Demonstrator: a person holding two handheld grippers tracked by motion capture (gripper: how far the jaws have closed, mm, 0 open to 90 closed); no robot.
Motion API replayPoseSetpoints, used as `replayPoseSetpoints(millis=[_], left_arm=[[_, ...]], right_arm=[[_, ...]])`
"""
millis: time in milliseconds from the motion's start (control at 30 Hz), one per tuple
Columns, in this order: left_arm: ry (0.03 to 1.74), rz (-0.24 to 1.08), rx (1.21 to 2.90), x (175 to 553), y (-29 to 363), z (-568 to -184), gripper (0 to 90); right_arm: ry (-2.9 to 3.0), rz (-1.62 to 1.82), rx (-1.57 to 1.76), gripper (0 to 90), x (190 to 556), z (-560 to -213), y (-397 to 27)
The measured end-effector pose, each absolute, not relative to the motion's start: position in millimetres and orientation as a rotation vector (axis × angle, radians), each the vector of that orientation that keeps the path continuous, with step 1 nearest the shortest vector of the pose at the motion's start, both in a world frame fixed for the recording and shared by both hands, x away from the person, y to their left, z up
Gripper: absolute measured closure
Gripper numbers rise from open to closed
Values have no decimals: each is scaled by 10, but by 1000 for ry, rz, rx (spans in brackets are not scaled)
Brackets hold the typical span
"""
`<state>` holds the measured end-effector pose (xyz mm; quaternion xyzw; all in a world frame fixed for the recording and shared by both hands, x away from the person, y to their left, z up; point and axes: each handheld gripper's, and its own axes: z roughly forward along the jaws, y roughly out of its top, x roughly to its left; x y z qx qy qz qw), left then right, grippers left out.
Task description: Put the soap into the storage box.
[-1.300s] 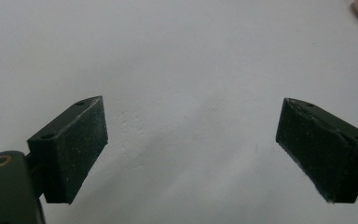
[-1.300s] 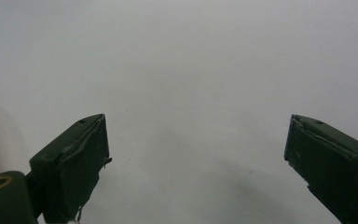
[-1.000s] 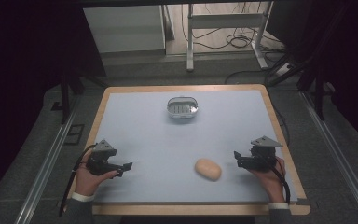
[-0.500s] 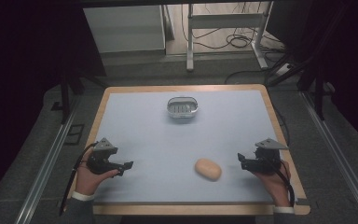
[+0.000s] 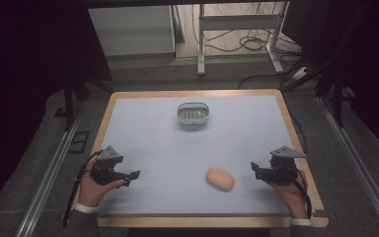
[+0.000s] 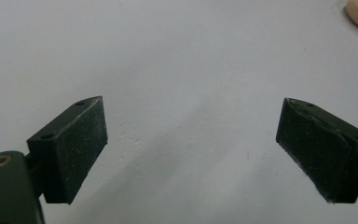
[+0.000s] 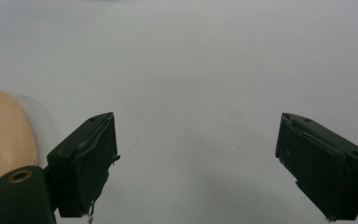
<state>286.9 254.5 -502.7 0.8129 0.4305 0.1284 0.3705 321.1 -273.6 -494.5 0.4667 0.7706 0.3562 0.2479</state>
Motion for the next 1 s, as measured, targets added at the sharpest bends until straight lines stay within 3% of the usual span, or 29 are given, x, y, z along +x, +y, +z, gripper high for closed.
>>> replayPoseSetpoints(millis=[1000], left_arm=[[1090,305,2090,2893,2526,-5059,89]], right_arm=[[2374,851,1090,138,3212,-4491,-2233]])
